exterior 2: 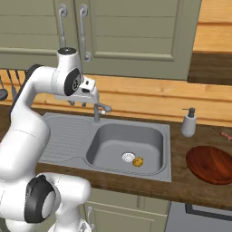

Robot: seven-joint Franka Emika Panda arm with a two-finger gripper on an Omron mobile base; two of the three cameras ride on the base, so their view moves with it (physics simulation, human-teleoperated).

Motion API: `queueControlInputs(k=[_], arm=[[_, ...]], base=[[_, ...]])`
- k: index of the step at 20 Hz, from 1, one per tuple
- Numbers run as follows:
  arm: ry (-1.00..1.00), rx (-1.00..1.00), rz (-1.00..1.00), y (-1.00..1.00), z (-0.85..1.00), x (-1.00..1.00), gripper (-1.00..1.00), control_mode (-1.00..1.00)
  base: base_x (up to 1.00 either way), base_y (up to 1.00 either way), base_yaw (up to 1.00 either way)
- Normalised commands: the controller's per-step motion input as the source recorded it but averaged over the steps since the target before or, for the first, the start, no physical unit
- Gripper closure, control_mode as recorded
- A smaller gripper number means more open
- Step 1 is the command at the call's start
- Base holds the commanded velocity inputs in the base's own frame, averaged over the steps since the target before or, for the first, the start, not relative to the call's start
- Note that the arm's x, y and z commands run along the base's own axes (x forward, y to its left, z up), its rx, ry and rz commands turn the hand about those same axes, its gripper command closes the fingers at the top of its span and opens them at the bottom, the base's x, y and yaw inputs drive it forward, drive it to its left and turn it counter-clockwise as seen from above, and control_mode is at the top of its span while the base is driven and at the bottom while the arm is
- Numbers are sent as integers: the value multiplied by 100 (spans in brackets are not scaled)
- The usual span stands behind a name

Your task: Pick the squash from the sink and place it in the bowl. Then pick the bowl and place it in the microwave. Then close the microwave door and press the start button.

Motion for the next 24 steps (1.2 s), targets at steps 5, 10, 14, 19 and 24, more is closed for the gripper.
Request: queueControlInputs(k=[5,10,14,19,24], arm=[[0,0,0,0,0,-37,-100,-100],[3,0,-1,-16,-22,-77,-100,-100],[6,0,-1,-53,-45,-46,-100,-100],[16,0,0,-78,-42,-3,-100,-100],[18,0,0,-77,-51,1,-100,-100]], base=[[0,0,0],[0,0,0],[0,0,0],[0,0,0],[0,0,0]])
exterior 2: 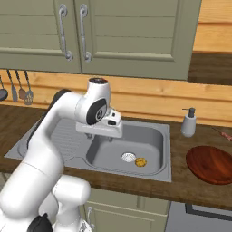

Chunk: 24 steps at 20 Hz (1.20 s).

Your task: Pick the squash from the sink and place it in the bowl. Then pick the bowl and place it in the microwave. Then close the microwave door and press the start button.

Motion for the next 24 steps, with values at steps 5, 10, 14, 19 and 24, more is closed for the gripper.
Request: queueControlInputs(k=[5,10,14,19,24], arm=[[15,0,0,-70,-42,13,-100,-100],[4,0,0,-58,-46,18,-100,-100],[0,0,0,-35,-50,33,-100,-100],[0,0,1,-12,-51,53,-100,-100],[0,0,2,-10,-43,51,-100,-100]], base=[[0,0,0],[0,0,0],[0,0,0],[0,0,0],[0,0,0]])
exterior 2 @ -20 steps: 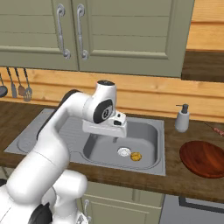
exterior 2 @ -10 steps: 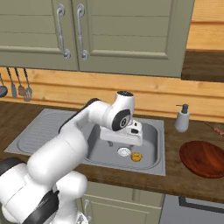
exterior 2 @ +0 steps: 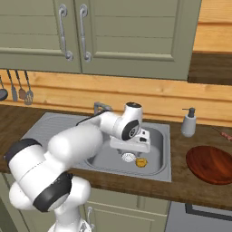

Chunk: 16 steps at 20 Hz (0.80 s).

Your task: Pick the squash from the sink and place it in the bowl. Then pick the bowl and place it in the microwave. Then close the microwave door and press the start button.

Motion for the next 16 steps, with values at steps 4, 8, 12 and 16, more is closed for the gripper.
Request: queueControlInputs(k=[4,8,12,16], arm=[[0,0,1,-3,-34,36,-100,-100],[0,0,0,0,-38,26,-100,-100],[-1,0,0,-3,-34,26,-100,-100],[-2,0,0,-10,-31,30,-100,-100]], base=[[0,0,0],[0,0,0],[0,0,0],[0,0,0]])
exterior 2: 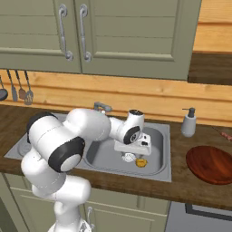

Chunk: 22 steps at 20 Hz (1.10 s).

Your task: Pick the squash from the sink and place it in the bowl. Then pick the bowl and place it in the microwave. Then close the microwave door and press the start button.

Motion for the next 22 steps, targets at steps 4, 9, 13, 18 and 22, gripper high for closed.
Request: queueControlInputs(k=[4,9,13,18,22], arm=[[0,0,0,-8,-31,31,-100,-100],[0,0,0,-7,-22,33,-100,-100],[0,0,0,-15,-15,42,-100,-100],[0,0,0,-20,-15,35,-100,-100],[0,0,0,-11,-23,27,-100,-100]], base=[[0,0,0],[0,0,0],[0,0,0],[0,0,0],[0,0,0]])
